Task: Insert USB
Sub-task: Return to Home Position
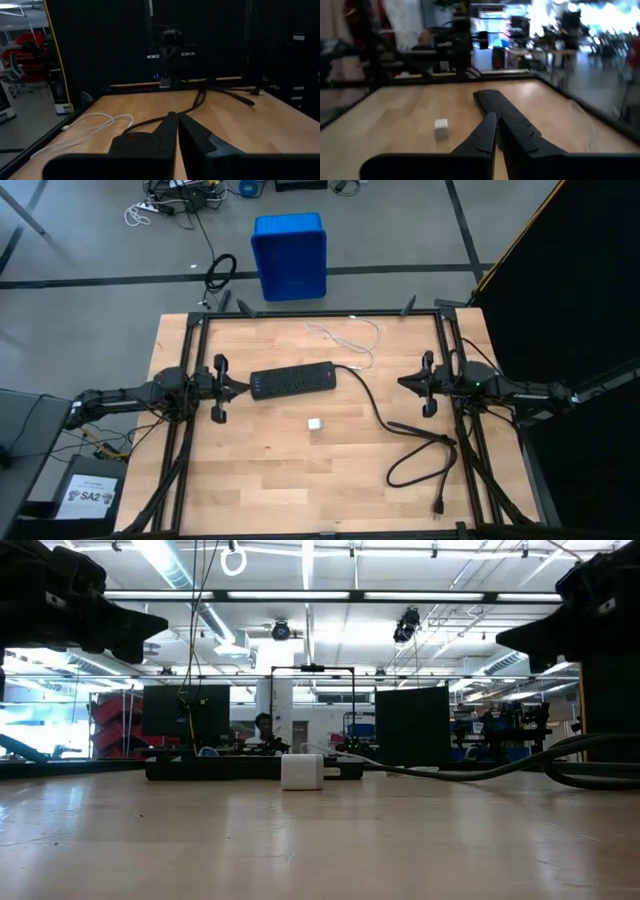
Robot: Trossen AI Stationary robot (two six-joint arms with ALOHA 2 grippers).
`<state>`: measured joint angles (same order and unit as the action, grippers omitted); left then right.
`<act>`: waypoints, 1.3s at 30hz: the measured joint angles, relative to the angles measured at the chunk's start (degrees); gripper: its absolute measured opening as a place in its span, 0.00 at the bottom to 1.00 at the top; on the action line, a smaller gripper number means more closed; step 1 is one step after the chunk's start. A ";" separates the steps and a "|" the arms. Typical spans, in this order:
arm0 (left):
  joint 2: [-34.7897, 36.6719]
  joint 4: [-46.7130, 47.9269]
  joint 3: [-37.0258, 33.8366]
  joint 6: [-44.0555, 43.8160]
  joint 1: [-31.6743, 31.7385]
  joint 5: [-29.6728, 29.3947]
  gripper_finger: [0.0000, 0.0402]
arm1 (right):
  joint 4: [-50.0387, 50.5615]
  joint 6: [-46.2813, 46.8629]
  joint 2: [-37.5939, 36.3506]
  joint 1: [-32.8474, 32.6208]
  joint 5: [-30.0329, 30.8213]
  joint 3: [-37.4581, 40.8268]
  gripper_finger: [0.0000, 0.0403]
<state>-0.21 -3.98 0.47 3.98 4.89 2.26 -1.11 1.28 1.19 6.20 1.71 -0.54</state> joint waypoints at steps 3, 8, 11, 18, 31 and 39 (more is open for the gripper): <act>-0.09 0.20 0.00 -0.16 -0.02 -0.02 0.00 | 0.18 1.23 0.19 0.00 0.69 0.00 0.00; -0.11 -0.10 0.00 -2.50 -0.02 -0.02 0.00 | 0.35 1.50 0.61 -0.02 -0.21 0.02 0.01; -0.09 -1.10 -0.02 -2.77 -0.02 -0.02 0.00 | 0.35 1.52 0.64 -0.02 -0.28 0.02 0.02; -0.11 -0.99 -0.02 -2.77 -0.02 -0.04 0.00 | 0.24 1.52 0.64 -0.02 -0.36 0.04 0.03; -0.11 -1.01 -0.04 -2.78 -0.02 -0.07 0.00 | -0.28 1.55 0.64 -0.02 -0.36 0.07 0.00; -0.11 -0.99 -0.06 -2.77 -0.02 -0.07 0.00 | -0.28 1.55 0.64 -0.02 -0.36 0.09 0.02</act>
<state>-0.32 -4.97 0.41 1.21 4.86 2.20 -1.39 2.84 1.83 6.17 1.34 -0.44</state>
